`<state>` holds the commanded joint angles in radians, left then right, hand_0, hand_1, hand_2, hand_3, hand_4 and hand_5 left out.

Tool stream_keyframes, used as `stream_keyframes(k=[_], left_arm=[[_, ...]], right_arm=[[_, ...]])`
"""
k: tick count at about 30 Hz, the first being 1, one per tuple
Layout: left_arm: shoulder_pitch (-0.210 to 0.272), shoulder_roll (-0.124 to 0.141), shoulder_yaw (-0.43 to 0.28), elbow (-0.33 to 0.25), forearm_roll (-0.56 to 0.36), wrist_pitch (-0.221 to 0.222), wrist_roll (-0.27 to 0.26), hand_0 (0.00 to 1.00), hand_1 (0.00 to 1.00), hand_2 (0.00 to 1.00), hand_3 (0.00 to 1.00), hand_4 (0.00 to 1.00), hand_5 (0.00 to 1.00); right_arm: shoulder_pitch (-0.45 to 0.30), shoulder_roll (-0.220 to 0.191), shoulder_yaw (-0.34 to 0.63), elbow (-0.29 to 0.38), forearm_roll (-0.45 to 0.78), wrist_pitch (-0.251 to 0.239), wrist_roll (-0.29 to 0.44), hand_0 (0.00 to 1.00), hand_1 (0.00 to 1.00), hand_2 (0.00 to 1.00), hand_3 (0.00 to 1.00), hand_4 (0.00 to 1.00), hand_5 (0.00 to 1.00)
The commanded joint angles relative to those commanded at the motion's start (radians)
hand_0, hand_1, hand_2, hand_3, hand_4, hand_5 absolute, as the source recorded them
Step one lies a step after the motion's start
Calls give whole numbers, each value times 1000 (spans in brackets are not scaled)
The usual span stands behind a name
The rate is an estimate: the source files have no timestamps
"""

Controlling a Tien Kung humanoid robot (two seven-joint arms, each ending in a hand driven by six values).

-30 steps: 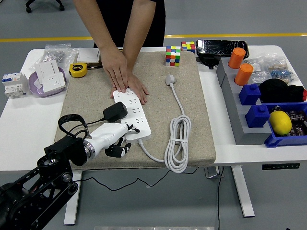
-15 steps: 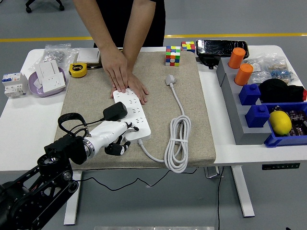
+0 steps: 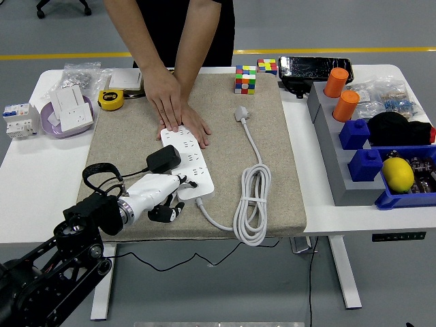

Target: Pick up the plug,place it near the board,insert it into the board,press the button

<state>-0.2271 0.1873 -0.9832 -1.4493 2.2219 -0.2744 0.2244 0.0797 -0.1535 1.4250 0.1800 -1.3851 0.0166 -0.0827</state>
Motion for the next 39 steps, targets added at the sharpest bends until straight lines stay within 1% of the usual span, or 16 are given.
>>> stream_keyframes(k=[5,9,14,15,16,18,20,21,26,27,29,32,33,35,38,39], left_arm=[[3,0,-3,-3,3,2,-1,165,60,157,793,505,2],[3,2,-15,-26,15,4,-2,165,60,156,772,499,2],[3,6,-50,-109,28,7,-3,165,60,156,772,499,2],[2,6,-59,-127,28,9,-5,169,62,156,733,498,2],[1,6,-67,-143,29,15,-8,169,62,156,733,498,2],[-1,4,-86,-169,18,49,-28,169,62,156,733,498,2],[-5,0,-97,-171,-19,106,-57,169,62,156,733,498,2],[-8,-2,-101,-167,-35,127,-70,243,157,213,562,734,18],[-41,-20,-112,-105,-205,333,-182,243,157,213,562,734,18],[-48,-25,-114,-92,-239,372,-199,470,525,474,417,883,123],[-64,-38,-118,-54,-313,440,-230,470,525,474,417,883,123],[-85,-56,-127,2,-398,439,-243,470,525,474,417,883,123],[-94,-63,-128,26,-419,431,-244,795,873,823,826,998,305],[-105,-72,-128,67,-447,421,-243,795,873,823,826,998,305],[-121,-91,-135,130,-448,402,-231,795,873,823,826,998,305],[-124,-94,-136,141,-446,398,-229,934,978,938,932,998,382]], right_arm=[[-1,0,-1,0,-1,0,0,827,751,747,787,998,932],[0,-1,-3,0,0,0,0,827,751,747,788,998,932],[-1,-1,-2,0,-1,0,-2,827,751,747,788,998,932],[-1,-1,-3,0,-1,0,-2,827,751,747,788,998,932],[-1,-1,-4,0,0,0,-2,827,751,747,788,998,932],[-1,-2,-5,0,0,0,-2,827,751,747,788,998,932],[-1,-2,-6,0,0,0,-2,827,751,747,788,998,932],[-1,-1,-7,0,0,0,-2,827,751,747,788,998,933],[-3,0,-8,0,0,1,-3,827,751,747,788,998,933],[-3,0,-8,0,0,1,-4,827,752,747,788,998,933],[-1,0,-7,0,-1,1,-4,827,752,747,788,998,933],[0,0,-11,0,2,1,-4,827,752,747,788,998,933],[1,-1,-11,0,2,1,-4,827,752,747,788,998,933],[3,-1,-12,0,4,1,-4,827,752,747,788,998,933],[3,0,-11,0,3,1,-5,827,752,747,788,998,933],[3,0,-11,0,3,1,-5,827,751,747,788,998,933]])
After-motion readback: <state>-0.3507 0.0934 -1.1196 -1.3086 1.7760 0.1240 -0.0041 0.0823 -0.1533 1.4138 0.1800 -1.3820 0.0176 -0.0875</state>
